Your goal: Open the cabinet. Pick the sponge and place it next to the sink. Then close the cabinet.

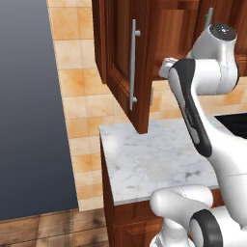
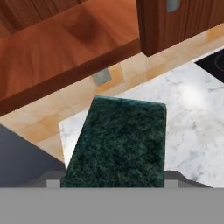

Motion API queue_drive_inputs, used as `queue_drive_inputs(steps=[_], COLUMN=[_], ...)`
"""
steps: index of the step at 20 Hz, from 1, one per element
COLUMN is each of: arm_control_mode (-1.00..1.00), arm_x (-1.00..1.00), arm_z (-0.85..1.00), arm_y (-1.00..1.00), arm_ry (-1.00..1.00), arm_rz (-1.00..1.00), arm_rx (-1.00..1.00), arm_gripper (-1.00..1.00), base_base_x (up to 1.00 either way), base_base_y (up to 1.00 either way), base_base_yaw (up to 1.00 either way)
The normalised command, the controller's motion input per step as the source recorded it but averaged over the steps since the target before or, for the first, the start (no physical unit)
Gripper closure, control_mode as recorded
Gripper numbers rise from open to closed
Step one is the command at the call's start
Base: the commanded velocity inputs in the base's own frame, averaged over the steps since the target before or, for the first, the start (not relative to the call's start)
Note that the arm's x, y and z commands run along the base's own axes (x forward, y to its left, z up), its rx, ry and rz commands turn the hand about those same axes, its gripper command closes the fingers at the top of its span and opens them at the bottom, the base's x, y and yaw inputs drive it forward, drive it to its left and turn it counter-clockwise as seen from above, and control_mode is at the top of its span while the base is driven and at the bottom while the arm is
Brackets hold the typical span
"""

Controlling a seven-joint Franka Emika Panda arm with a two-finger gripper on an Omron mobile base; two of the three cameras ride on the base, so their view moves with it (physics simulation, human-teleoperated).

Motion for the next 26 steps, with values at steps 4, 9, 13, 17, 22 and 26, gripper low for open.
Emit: queue_drive_inputs(steps=[4, 9, 13, 17, 22, 26], arm_control_mode=[-1.0, -1.0, -1.0, -1.0, -1.0, -1.0], arm_x=[-0.96, -0.89, -1.0, -0.56, 0.0, -0.06], arm_z=[0.01, 0.0, -0.03, 0.0, 0.0, 0.0], arm_y=[-0.1, -0.13, -0.04, 0.0, 0.0, 0.0], arm_ry=[0.01, 0.03, 0.01, 0.04, 0.0, 0.0], arm_rz=[0.22, 0.14, 0.08, 0.0, 0.0, 0.0], arm_rx=[0.0, -0.05, -0.09, 0.0, 0.0, 0.0], arm_gripper=[1.0, 1.0, 1.0, 1.0, 1.0, 1.0], base_base_x=[0.0, 0.0, 0.0, 0.0, 0.0, 0.0], base_base_y=[0.0, 0.0, 0.0, 0.0, 0.0, 0.0], base_base_yaw=[0.0, 0.0, 0.0, 0.0, 0.0, 0.0])
